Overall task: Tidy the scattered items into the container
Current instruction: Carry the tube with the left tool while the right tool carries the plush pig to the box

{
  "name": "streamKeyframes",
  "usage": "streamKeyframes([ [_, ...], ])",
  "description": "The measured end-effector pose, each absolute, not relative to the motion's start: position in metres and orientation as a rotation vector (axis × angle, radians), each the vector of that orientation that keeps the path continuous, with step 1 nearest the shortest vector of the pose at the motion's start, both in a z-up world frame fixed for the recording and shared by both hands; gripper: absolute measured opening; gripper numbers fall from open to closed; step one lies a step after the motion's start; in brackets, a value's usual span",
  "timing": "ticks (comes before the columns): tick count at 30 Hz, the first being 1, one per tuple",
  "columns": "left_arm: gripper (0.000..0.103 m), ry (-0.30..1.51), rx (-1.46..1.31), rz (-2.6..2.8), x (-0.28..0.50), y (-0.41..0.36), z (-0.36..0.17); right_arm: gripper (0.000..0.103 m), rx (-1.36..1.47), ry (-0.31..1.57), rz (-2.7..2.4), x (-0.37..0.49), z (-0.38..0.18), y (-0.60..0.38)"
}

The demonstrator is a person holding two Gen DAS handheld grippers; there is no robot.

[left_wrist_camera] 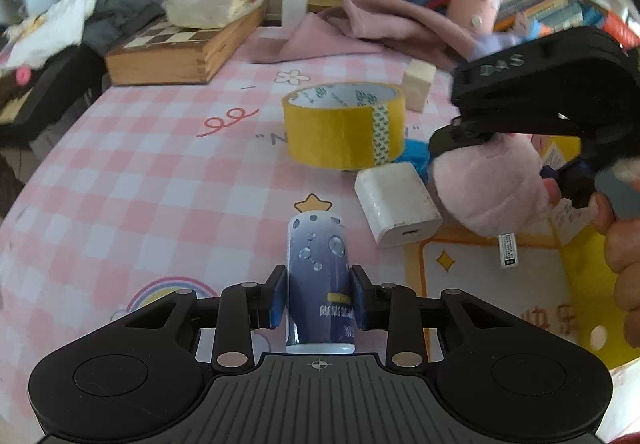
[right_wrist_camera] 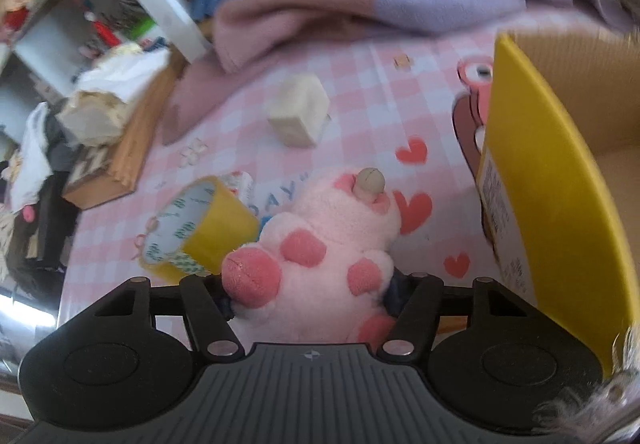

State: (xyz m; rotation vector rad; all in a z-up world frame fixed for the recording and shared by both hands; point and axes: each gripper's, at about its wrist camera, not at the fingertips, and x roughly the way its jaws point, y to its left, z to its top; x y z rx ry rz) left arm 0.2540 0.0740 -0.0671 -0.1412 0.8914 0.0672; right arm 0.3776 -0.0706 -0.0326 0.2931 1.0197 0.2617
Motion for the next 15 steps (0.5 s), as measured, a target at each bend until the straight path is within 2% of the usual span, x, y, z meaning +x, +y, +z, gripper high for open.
streamKeyframes([
  [15, 0.031, 0.759, -0.202, 0.056, 0.203, 0.096, -0.014, 0.063, 0.181, 0.877, 0.417, 0.298, 0.021, -0.095],
])
